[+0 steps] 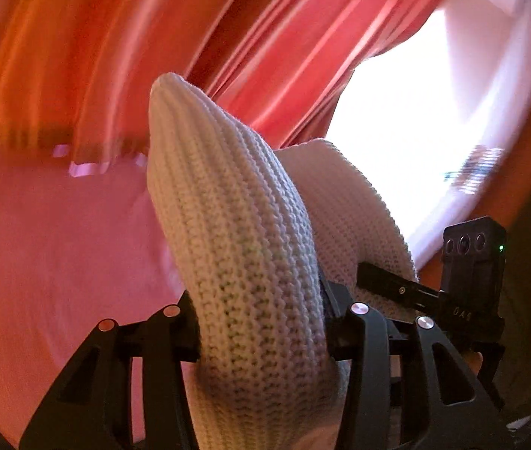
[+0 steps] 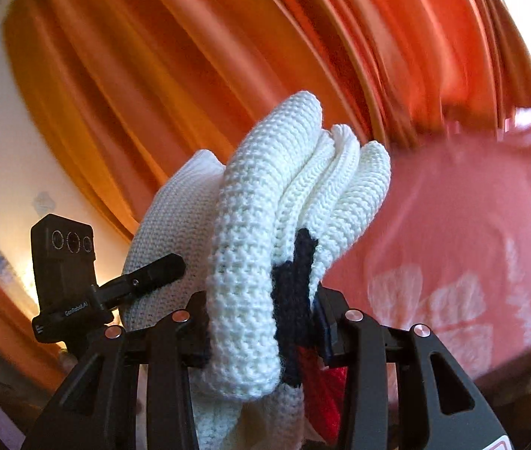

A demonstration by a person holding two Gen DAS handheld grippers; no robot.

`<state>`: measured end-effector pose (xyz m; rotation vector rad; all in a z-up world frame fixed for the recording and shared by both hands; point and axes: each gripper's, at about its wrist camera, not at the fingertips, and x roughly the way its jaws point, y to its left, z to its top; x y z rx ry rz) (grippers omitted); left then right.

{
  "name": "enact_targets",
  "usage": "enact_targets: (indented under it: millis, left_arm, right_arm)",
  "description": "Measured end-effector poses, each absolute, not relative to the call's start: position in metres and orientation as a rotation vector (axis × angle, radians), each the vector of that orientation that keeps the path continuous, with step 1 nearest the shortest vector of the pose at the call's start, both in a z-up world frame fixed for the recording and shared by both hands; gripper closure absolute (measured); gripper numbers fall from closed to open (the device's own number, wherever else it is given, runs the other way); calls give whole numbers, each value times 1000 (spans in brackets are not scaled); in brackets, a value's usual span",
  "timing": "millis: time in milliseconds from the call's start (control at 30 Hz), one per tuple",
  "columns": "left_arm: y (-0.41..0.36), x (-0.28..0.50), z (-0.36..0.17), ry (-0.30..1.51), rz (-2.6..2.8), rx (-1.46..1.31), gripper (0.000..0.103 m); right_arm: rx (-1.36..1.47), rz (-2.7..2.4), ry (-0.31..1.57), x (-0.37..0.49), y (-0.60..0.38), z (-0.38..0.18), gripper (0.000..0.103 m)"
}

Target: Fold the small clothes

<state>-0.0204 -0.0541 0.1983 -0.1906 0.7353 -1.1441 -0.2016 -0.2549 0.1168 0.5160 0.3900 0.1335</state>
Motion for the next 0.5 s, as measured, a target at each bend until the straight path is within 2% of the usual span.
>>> enact_targets:
  millis: [300,500]
  left_arm:
    - [1,-89,344,266,-1156,-120,56]
    - [40,-103,402,39,-1057,-86,50]
  right_arm:
    - [284,202,59,-259,-199,246,63]
    - [176,303,-84,-246,-161,309,62]
